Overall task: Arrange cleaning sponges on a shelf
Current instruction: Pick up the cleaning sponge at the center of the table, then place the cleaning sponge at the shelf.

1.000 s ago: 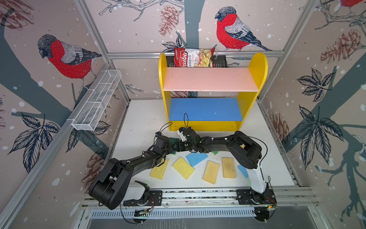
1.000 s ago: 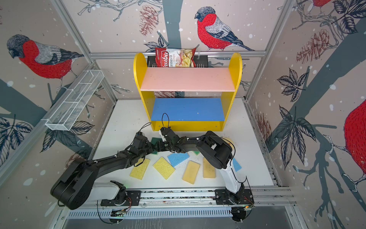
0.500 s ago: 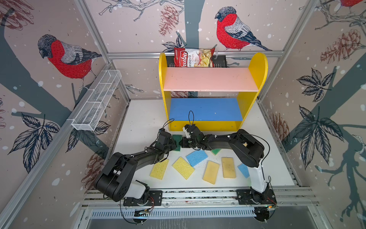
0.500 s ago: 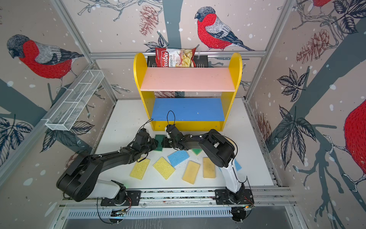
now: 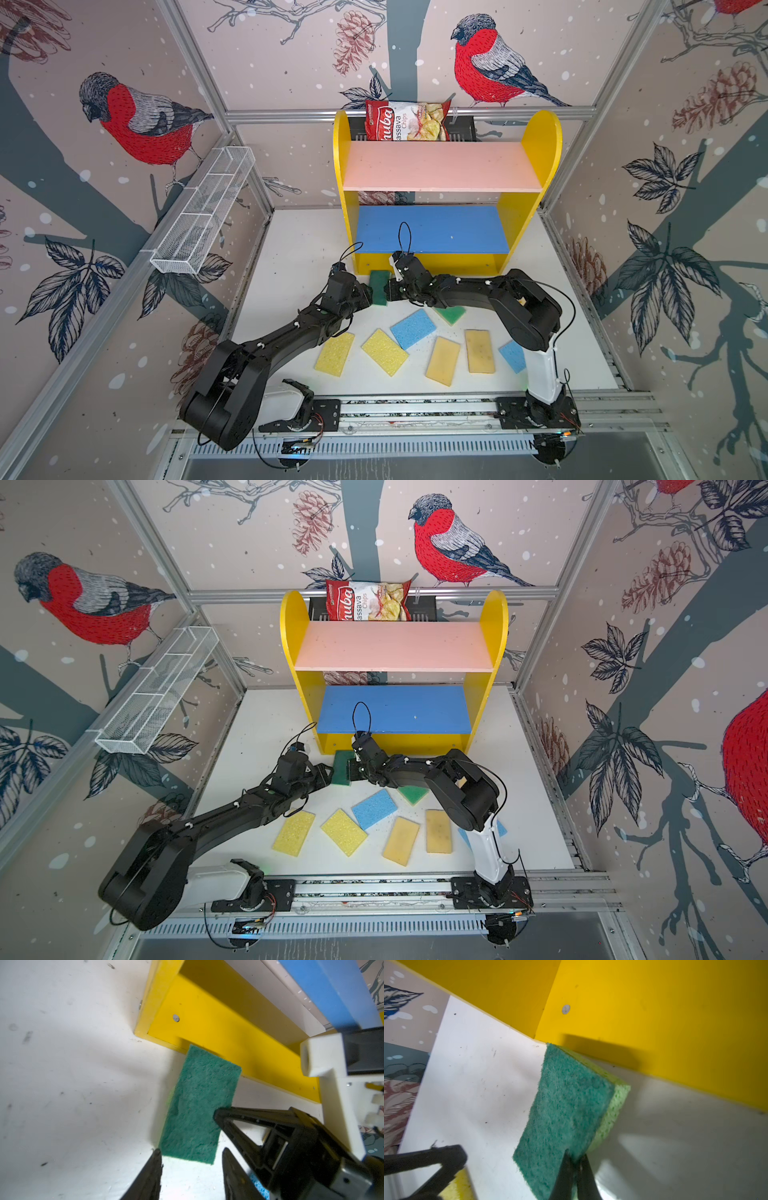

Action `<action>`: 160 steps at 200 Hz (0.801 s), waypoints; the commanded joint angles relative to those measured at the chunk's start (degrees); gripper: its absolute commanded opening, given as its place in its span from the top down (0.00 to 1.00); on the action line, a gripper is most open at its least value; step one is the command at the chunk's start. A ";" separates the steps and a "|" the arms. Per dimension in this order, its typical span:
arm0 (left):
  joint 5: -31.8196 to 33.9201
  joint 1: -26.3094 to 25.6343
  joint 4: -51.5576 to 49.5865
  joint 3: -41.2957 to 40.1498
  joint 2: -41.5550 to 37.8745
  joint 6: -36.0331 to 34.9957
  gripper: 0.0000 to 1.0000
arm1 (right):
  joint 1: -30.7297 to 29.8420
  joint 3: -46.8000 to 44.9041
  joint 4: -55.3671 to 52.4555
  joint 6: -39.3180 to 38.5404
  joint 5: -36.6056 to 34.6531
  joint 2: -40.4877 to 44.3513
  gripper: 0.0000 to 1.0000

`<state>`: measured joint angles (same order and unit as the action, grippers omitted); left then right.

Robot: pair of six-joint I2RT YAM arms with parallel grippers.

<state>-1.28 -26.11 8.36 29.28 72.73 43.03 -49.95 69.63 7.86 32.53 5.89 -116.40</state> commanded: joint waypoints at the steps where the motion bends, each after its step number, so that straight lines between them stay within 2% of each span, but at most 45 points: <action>1: 2.07 0.11 -1.16 -1.19 -1.90 0.08 0.52 | -0.07 0.12 0.38 -2.81 -7.14 0.71 0.99; 91: 5.32 0.16 -5.24 -2.84 -7.11 -0.45 0.52 | -3.90 -0.46 4.99 -6.64 -22.67 -0.36 0.98; 127: 6.09 0.18 -5.44 -4.60 -9.10 -0.31 0.51 | -4.42 0.28 4.97 -6.72 -26.79 -0.87 0.97; 160: 6.63 0.18 -5.85 -5.25 -10.56 -0.50 0.51 | -4.32 1.77 4.23 -7.28 -29.09 -2.14 0.85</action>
<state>4.38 -26.00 2.94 24.27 63.00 43.03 -54.33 70.22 11.88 26.57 -18.87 -117.56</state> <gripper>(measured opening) 0.489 0.105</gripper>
